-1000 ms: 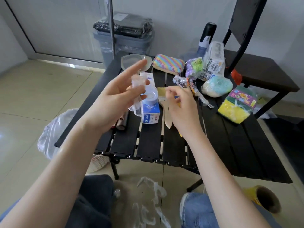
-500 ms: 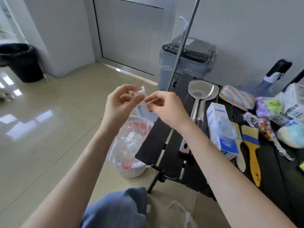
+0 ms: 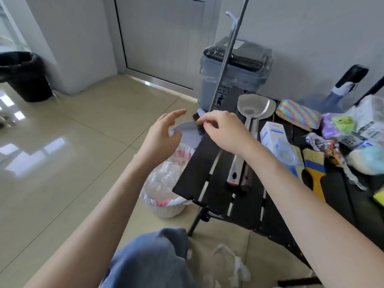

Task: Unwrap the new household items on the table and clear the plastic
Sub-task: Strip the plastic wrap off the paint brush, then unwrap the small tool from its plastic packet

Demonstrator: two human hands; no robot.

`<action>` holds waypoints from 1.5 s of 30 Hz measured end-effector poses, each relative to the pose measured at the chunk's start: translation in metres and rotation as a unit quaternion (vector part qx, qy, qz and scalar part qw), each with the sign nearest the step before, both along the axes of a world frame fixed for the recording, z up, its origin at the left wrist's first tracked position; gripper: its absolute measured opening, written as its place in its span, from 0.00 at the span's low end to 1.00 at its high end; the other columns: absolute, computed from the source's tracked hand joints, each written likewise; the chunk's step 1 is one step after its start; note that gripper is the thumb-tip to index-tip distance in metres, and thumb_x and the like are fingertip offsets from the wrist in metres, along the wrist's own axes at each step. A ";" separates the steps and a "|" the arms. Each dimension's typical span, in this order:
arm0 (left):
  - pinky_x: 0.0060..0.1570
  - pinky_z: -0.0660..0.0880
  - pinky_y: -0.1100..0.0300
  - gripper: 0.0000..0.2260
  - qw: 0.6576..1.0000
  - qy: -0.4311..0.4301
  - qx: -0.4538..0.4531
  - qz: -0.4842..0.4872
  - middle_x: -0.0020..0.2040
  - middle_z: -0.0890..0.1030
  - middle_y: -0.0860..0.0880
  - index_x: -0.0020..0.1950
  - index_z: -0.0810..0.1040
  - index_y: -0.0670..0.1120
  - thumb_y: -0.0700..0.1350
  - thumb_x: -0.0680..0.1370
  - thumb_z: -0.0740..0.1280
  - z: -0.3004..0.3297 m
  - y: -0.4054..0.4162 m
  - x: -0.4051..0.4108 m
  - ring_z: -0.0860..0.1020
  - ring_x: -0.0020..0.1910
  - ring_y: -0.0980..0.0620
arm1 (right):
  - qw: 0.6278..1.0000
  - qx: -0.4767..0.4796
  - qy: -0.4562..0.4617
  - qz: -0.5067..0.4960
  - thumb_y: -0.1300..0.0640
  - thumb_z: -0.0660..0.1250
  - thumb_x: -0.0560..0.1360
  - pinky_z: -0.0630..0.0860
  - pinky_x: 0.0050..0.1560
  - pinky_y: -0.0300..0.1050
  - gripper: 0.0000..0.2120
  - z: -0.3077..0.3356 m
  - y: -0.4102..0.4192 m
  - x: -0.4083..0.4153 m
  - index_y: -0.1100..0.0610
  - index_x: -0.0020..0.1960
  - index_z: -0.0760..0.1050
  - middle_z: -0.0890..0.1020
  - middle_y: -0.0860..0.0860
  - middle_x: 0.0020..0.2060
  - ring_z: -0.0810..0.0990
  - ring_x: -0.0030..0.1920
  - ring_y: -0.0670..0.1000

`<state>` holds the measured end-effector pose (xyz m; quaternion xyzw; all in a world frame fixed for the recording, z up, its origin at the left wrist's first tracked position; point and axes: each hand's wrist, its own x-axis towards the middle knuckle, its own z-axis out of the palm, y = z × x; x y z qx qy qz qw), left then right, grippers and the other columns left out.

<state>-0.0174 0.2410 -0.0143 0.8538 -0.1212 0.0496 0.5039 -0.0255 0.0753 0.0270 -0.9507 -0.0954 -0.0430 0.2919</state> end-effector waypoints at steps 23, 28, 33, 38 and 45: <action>0.71 0.59 0.53 0.26 0.917 -0.095 0.287 -0.260 0.76 0.57 0.45 0.75 0.59 0.48 0.47 0.79 0.62 -0.009 -0.282 -0.104 0.55 0.76 0.45 | 0.946 -0.009 0.000 -0.323 0.61 0.62 0.78 0.61 0.70 0.45 0.30 -0.047 -0.256 -0.109 0.61 0.77 0.56 0.65 0.57 0.73 0.62 0.73 0.55; 0.73 0.53 0.52 0.27 0.907 -0.094 0.342 -0.226 0.78 0.55 0.45 0.77 0.55 0.46 0.52 0.81 0.58 -0.023 -0.291 -0.095 0.52 0.76 0.45 | 0.948 -0.057 -0.033 -0.310 0.60 0.64 0.78 0.68 0.63 0.49 0.26 -0.059 -0.264 -0.079 0.60 0.73 0.62 0.72 0.57 0.66 0.69 0.67 0.57; 0.67 0.62 0.56 0.25 0.922 -0.123 0.313 -0.194 0.70 0.63 0.46 0.74 0.61 0.43 0.52 0.80 0.59 -0.026 -0.290 -0.092 0.63 0.70 0.47 | 0.931 -0.056 -0.082 -0.352 0.59 0.63 0.79 0.64 0.41 0.43 0.09 -0.065 -0.271 -0.070 0.62 0.56 0.73 0.80 0.57 0.49 0.78 0.51 0.57; 0.71 0.59 0.55 0.26 0.927 -0.112 0.296 -0.200 0.73 0.59 0.45 0.74 0.60 0.44 0.55 0.80 0.59 -0.029 -0.289 -0.093 0.57 0.74 0.44 | 0.921 0.001 -0.113 -0.372 0.58 0.60 0.81 0.63 0.37 0.38 0.08 -0.055 -0.267 -0.083 0.63 0.56 0.71 0.78 0.56 0.47 0.74 0.44 0.51; 0.71 0.58 0.58 0.27 0.944 -0.101 0.208 -0.237 0.76 0.54 0.47 0.76 0.56 0.46 0.52 0.81 0.60 -0.023 -0.283 -0.105 0.53 0.76 0.47 | 0.898 0.110 -0.149 -0.399 0.59 0.59 0.81 0.77 0.44 0.45 0.11 -0.040 -0.264 -0.107 0.63 0.62 0.68 0.79 0.56 0.53 0.81 0.47 0.52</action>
